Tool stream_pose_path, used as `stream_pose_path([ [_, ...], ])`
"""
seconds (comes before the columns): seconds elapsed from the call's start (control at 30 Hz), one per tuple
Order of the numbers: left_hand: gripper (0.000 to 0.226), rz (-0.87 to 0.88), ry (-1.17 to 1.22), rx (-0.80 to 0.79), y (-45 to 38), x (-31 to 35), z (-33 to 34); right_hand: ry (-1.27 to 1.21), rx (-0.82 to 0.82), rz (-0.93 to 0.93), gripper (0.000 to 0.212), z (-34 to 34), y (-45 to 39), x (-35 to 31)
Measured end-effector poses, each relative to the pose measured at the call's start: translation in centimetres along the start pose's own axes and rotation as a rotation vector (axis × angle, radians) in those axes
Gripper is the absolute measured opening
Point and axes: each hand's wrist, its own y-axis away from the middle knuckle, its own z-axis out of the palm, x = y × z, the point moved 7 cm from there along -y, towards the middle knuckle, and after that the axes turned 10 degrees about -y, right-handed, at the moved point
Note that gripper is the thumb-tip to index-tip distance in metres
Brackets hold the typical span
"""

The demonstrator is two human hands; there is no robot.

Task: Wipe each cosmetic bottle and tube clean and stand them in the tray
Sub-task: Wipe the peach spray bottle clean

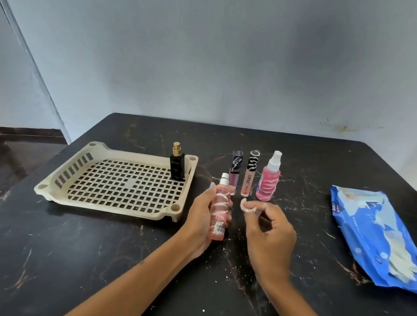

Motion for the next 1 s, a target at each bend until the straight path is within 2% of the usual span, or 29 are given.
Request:
stream_pose_path([
  [0.2, 0.041, -0.023, 0.027, -0.063, -0.2, -0.5, 0.0, -0.069, -0.038, -0.125, 0.023, 1.2, -0.9, -1.6],
  [0.33, 0.037, -0.036, 0.085, -0.053, -0.6, -0.9, -0.2, -0.072, -0.021, -0.183, 0.025, 2.1, -1.1, -1.6],
  [0.43, 0.038, -0.030, 0.102, -0.048, -1.1, -1.2, -0.4, -0.053, -0.076, -0.217, 0.028, 2.6, -0.7, -1.5],
  [0.63, 0.042, -0.027, 0.141, -0.022, -1.5, -1.3, -0.8, 0.004, -0.127, -0.341, 0.023, 2.9, 0.0, -2.0],
  [0.8, 0.039, -0.003, 0.079, -0.012, -1.8, -1.5, -0.7, 0.018, -0.082, -0.295, 0.022, 2.6, -0.3, -1.4],
  [0.93, 0.039, 0.007, 0.076, -0.025, -1.7, -1.6, -0.6, 0.057, -0.118, -0.362, 0.026, 2.9, 0.1, -1.9],
  [1.0, 0.041, 0.002, 0.098, -0.033, -1.7, -1.5, -0.7, 0.039, -0.131, -0.385, 0.020, 2.7, 0.3, -2.1],
])
